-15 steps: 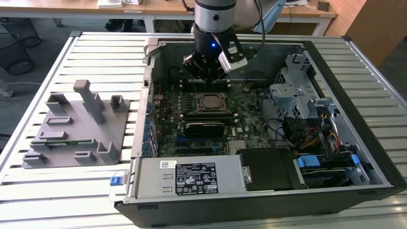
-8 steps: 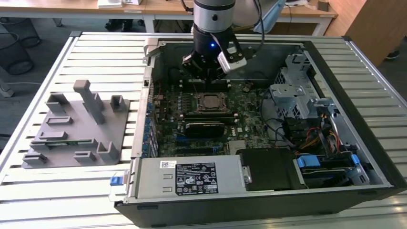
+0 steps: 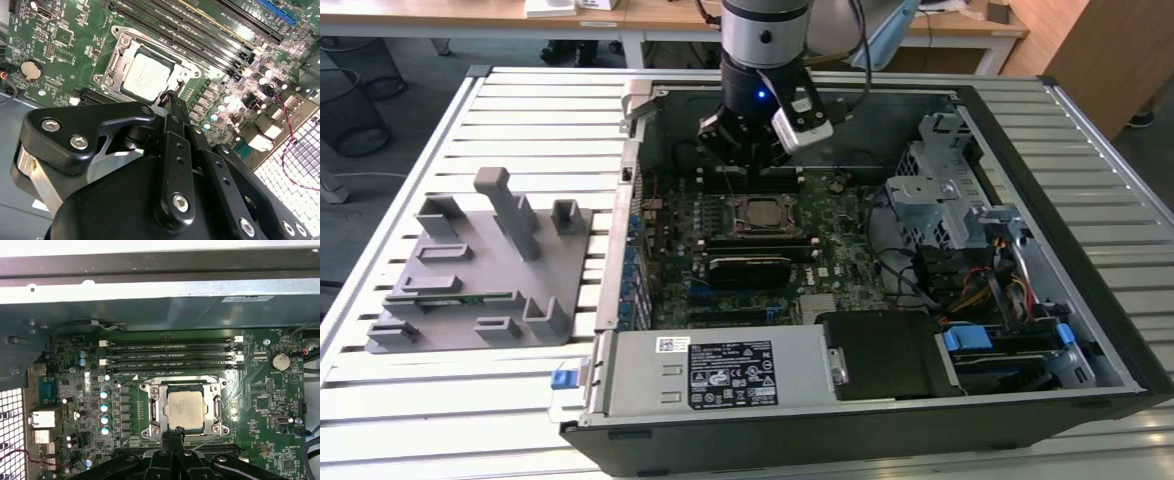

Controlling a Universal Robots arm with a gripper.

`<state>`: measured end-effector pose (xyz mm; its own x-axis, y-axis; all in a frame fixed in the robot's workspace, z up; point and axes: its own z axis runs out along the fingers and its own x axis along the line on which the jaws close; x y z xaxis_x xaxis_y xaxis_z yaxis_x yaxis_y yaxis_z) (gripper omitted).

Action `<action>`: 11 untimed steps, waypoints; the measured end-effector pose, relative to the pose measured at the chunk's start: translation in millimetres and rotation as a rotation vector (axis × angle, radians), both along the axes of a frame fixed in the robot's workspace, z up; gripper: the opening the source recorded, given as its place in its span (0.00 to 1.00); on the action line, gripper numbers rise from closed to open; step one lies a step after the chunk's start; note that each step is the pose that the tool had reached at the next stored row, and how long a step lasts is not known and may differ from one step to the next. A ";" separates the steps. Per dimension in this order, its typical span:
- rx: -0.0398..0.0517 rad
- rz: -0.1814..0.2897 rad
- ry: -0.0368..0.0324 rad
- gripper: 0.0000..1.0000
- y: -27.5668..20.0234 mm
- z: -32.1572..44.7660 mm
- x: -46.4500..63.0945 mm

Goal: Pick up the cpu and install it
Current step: 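Install the first cpu locking lever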

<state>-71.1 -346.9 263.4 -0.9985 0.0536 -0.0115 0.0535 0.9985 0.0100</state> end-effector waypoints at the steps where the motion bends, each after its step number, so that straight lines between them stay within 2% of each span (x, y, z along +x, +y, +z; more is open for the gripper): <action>1: 0.0000 0.000 0.0000 0.11 0.0 0.0 -0.4; 11: 0.0000 0.000 0.0000 0.11 -0.1 0.0 -6.1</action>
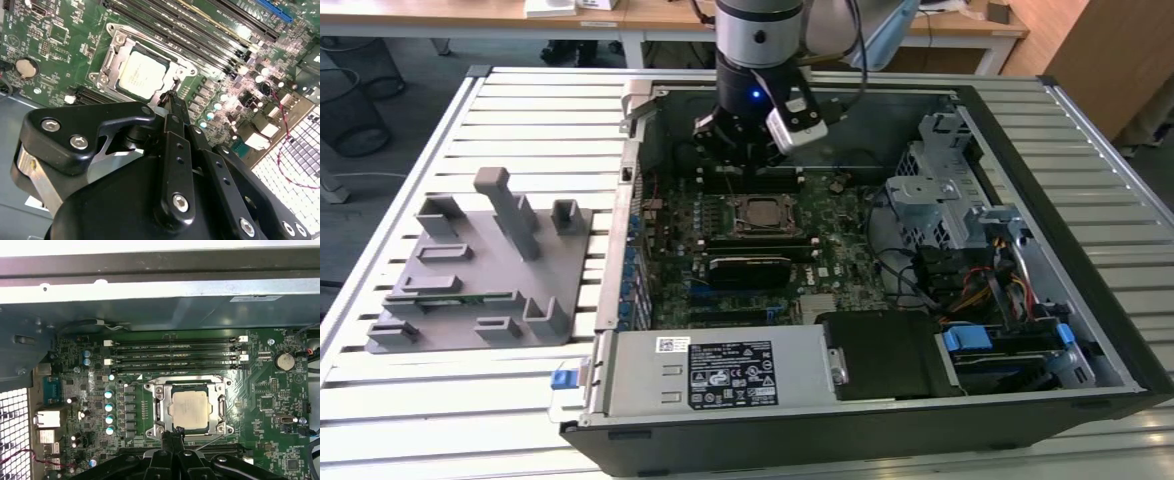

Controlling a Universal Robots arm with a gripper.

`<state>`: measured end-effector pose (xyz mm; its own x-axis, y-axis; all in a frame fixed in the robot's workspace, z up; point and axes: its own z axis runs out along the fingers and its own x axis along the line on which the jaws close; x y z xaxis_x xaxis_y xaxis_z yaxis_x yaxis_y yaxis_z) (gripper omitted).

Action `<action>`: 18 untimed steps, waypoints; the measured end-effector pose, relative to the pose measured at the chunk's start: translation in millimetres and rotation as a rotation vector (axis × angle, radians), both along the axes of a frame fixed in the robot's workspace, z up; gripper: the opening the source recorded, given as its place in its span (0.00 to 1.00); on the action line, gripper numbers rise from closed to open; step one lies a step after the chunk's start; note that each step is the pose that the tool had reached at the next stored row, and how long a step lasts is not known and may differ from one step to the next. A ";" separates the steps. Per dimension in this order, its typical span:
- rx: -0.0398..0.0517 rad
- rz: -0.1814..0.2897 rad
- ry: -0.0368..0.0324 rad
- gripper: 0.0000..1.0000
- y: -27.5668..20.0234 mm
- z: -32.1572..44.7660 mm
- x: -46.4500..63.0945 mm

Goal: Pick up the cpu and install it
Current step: 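Install the first cpu locking lever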

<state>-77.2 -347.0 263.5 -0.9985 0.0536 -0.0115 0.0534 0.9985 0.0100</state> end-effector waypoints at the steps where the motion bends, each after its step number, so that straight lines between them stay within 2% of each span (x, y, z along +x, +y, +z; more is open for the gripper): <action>1: 0.0000 0.000 -0.0005 0.11 0.0 0.0 -1.9; 9: 0.0002 0.006 -0.0044 0.11 0.1 -0.7 -17.4; 15: 0.0002 0.097 -0.0043 0.11 0.0 -2.0 -17.9; 18: 0.0003 0.105 -0.0050 0.11 0.1 -2.4 -22.5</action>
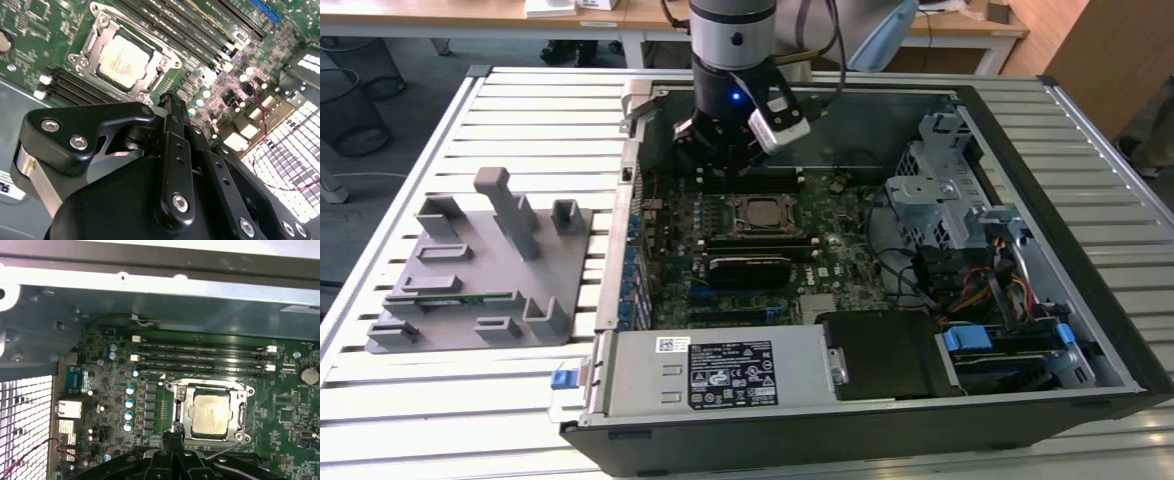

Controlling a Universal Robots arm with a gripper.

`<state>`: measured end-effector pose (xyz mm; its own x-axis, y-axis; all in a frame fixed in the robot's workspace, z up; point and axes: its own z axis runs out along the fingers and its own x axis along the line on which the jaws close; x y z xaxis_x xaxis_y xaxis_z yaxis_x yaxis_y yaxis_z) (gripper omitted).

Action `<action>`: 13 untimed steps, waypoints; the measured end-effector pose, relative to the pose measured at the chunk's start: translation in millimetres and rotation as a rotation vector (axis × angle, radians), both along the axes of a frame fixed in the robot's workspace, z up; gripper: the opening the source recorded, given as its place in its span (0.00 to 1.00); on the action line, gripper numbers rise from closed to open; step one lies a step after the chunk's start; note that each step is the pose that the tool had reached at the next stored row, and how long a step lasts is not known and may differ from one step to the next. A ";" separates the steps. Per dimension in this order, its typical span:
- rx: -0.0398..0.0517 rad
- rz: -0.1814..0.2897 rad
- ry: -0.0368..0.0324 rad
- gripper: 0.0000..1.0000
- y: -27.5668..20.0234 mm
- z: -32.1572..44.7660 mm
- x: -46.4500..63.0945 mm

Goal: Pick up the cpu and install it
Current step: 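Install the first cpu locking lever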

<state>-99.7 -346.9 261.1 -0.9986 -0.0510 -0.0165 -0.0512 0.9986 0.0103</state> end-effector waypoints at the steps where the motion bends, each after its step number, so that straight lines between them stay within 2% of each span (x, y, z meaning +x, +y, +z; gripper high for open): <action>1: 0.0000 0.001 -0.0004 0.11 0.1 0.0 -1.7; 9: -0.0001 0.002 -0.0019 0.11 4.0 -0.3 -11.5; 13: 0.0000 0.004 -0.0020 0.11 12.7 -0.6 -14.4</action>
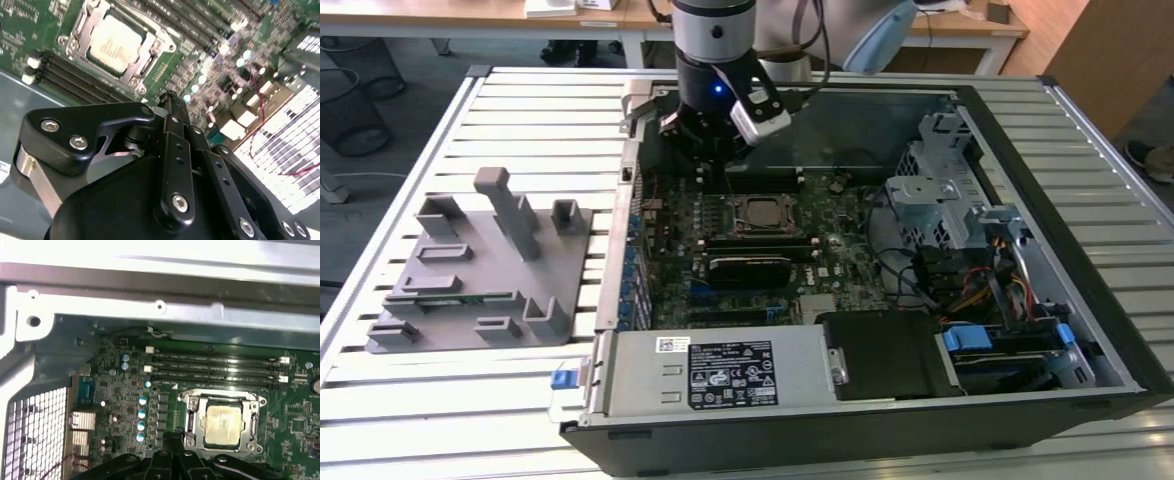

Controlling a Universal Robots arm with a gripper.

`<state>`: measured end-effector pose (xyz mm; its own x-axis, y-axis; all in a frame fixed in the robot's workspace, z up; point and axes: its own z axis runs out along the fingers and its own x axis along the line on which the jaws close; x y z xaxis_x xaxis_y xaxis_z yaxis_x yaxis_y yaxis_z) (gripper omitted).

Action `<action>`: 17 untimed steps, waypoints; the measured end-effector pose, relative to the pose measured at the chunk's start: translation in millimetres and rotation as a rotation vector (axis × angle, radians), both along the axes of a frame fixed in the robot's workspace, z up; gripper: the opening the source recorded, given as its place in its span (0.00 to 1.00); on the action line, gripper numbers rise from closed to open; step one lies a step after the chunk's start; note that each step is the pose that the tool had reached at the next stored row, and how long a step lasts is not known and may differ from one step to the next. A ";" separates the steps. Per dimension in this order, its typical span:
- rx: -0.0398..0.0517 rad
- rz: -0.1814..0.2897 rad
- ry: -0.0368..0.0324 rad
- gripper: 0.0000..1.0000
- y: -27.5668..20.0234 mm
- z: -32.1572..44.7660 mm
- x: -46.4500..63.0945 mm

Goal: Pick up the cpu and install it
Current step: 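Install the first cpu locking lever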

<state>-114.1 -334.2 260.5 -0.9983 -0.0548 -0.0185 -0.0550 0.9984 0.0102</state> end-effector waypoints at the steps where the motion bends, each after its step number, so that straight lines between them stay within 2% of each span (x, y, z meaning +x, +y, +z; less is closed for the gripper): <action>1: -0.0001 0.000 0.0001 0.11 2.4 -0.1 -0.7; 3: -0.0003 0.001 0.0003 0.11 6.7 -0.7 -2.0; 9: -0.0001 0.003 -0.0001 0.11 15.1 -4.1 -7.4; 13: -0.0001 0.003 -0.0001 0.11 24.1 -5.8 -8.2; 17: -0.0001 0.004 -0.0002 0.11 28.7 -7.0 -8.2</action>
